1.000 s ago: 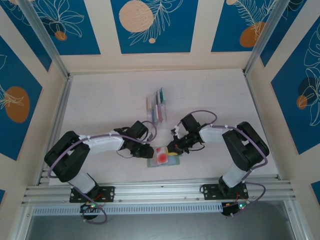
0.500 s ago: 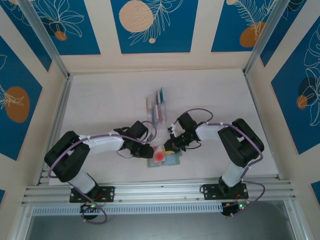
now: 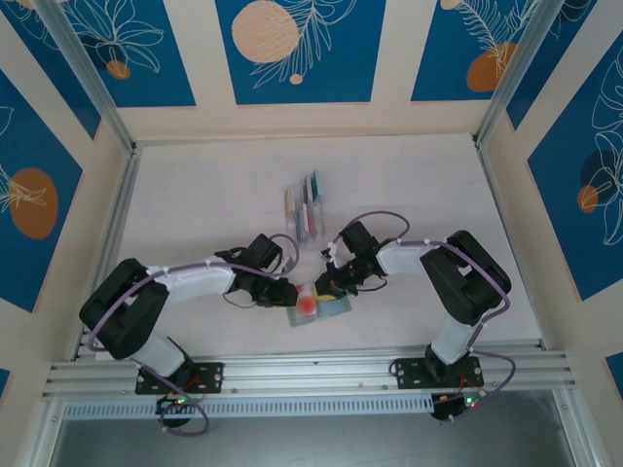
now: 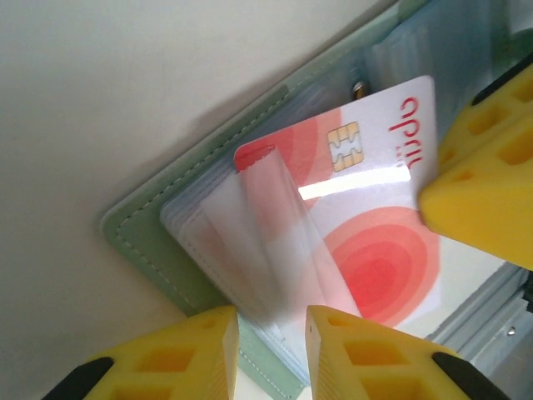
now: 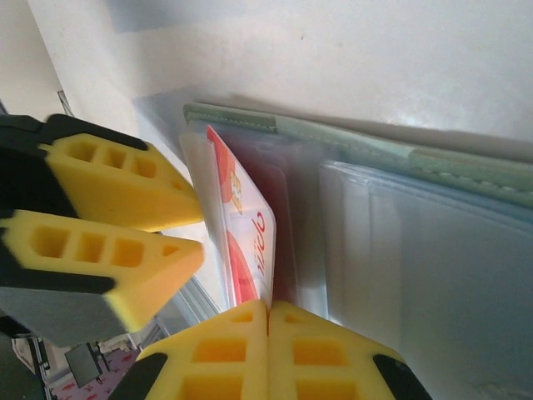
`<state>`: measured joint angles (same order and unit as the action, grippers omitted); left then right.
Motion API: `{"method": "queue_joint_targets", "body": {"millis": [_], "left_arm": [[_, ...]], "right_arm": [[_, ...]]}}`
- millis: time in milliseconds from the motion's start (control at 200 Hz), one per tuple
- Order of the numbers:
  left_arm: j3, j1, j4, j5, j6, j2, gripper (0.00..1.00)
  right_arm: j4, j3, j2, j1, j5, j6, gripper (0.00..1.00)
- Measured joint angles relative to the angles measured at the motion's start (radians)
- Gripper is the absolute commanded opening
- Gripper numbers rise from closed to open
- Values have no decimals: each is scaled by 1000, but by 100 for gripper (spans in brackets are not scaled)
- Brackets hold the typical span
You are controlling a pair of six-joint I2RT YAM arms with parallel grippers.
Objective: Put the credit cards into the card holder
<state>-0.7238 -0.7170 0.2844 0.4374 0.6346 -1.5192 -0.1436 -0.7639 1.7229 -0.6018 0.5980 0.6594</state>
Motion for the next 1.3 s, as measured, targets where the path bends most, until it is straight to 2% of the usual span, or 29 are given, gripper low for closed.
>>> {"method": "queue_joint_targets", "body": {"millis": [160,380,715,1300], "left_arm": [[21,13,-23,9,3,40,22],[55,13,-55,16,14,4,17],[55,15,-123,64,14,-47,16],[57,15,-150,71,15,-56,17]], "right_arm": [[-4,8,0,-1,-6,-1,0],[-17,9,0,0,-8,-6,0],[-68,9,-23,14,-12,-37,0],[-120,-35,-15,-9,-12,-72,0]]}}
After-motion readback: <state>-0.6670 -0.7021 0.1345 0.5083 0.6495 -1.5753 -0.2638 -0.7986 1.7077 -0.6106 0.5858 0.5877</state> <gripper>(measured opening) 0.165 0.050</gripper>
